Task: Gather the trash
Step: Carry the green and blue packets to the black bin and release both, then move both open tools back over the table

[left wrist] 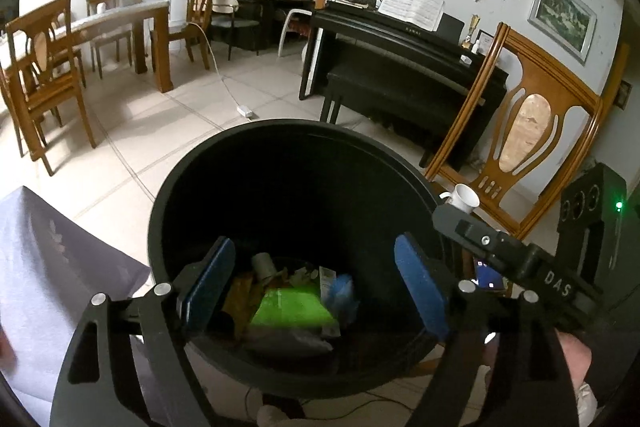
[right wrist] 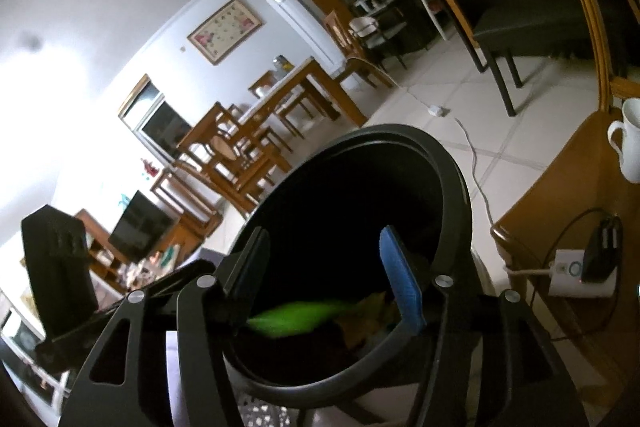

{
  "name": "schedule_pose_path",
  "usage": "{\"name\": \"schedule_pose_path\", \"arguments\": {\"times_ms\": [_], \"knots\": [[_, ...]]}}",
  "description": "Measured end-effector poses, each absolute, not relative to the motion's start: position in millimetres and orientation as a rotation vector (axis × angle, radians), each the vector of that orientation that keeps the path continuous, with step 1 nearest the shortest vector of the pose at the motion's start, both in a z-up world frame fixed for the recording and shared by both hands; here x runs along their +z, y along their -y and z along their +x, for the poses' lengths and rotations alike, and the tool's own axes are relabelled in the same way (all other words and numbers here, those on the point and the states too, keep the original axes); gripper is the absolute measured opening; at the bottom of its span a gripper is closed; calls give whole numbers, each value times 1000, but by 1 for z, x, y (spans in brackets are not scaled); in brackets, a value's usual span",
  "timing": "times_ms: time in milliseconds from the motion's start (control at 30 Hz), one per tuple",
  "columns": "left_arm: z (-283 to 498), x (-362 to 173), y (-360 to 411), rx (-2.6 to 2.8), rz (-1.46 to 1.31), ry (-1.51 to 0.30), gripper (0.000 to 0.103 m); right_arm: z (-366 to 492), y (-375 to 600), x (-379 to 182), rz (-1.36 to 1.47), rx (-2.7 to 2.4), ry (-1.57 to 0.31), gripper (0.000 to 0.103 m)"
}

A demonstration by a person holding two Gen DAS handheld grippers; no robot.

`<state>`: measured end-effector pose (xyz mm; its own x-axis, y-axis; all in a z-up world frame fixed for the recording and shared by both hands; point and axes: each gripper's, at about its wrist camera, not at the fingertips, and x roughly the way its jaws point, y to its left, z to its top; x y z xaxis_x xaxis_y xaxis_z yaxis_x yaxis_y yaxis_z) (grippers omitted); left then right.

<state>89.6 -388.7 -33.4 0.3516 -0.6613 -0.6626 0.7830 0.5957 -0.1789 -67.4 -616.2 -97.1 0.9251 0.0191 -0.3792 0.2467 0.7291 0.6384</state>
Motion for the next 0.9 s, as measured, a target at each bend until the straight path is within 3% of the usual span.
{"name": "schedule_pose_path", "arguments": {"times_ms": [367, 400, 900], "knots": [[91, -19, 315, -848, 146, -749, 84, -56, 566, -70, 646, -61, -409, 66], [91, -17, 302, -828, 138, -744, 86, -53, 556, -67, 632, -46, -416, 69], [109, -17, 70, -399, 32, -730, 86, 28, 346, -29, 332, 270, -590, 69]]}}
